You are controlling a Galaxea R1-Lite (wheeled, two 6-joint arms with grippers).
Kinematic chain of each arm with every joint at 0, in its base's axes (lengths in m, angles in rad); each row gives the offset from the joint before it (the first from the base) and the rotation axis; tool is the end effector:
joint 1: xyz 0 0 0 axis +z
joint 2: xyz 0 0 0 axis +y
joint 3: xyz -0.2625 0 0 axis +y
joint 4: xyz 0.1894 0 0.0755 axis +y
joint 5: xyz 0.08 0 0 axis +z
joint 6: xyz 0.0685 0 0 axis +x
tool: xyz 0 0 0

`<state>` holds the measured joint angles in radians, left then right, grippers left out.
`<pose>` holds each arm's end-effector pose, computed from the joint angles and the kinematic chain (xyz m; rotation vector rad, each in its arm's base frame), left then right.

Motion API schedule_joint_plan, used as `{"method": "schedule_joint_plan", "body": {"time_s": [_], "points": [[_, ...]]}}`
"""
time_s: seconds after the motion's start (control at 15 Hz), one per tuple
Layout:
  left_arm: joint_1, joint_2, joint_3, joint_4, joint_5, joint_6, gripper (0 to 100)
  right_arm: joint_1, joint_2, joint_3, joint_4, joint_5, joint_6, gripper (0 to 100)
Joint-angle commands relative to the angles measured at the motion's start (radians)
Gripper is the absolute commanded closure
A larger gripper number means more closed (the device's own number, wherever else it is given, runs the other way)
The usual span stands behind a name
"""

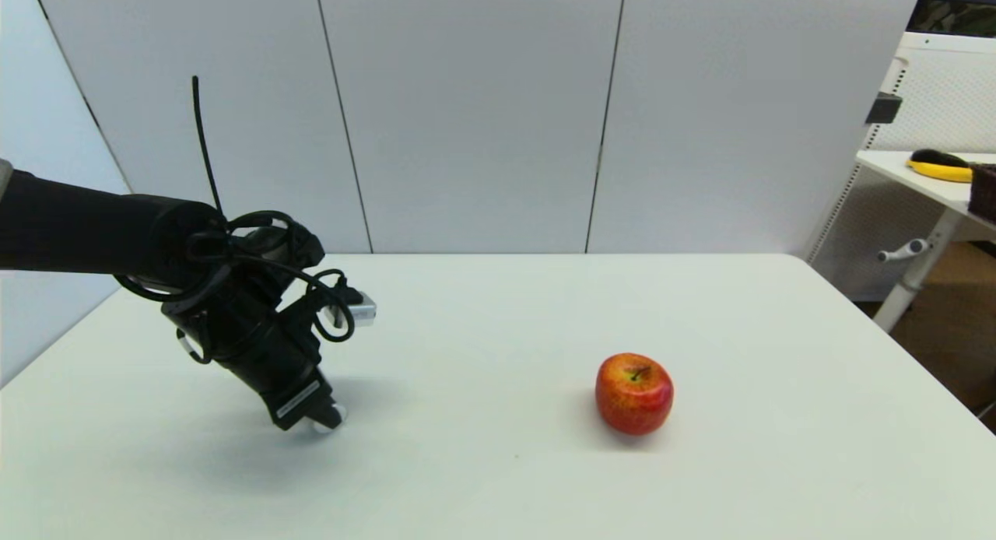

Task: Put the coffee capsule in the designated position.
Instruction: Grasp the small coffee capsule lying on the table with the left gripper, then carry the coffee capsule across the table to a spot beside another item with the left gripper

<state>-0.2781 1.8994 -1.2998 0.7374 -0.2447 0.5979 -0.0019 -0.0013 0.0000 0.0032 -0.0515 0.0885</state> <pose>0.3009 -0.1032 0.0614 0.5151 1.1764 -0.8314 0.0752 -0.0037 0.0751 0.0884 -0.0005 -0.0534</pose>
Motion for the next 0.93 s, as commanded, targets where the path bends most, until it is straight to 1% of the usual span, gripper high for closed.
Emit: {"method": "schedule_joint_plan", "body": {"time_s": [0.07,0.27,0.53,0.8,0.93], "points": [[-0.013,-0.029,-0.122,0.002,-0.005,-0.004,100,0.0,0.001,0.0,0.0,-0.001,0.0,0],[-0.082,-0.002,-0.243,0.0,-0.011,-0.064,100,-0.001,0.001,0.0,0.0,-0.001,0.0,0],[-0.24,0.055,-0.311,-0.003,-0.031,-0.159,100,0.0,0.001,0.0,0.0,-0.001,0.0,0],[-0.371,0.147,-0.342,-0.121,-0.031,-0.217,100,-0.001,0.001,0.0,0.0,-0.001,0.0,0],[-0.406,0.19,-0.358,-0.148,-0.031,-0.233,100,-0.001,0.001,0.0,0.0,-0.001,0.0,0]]}}
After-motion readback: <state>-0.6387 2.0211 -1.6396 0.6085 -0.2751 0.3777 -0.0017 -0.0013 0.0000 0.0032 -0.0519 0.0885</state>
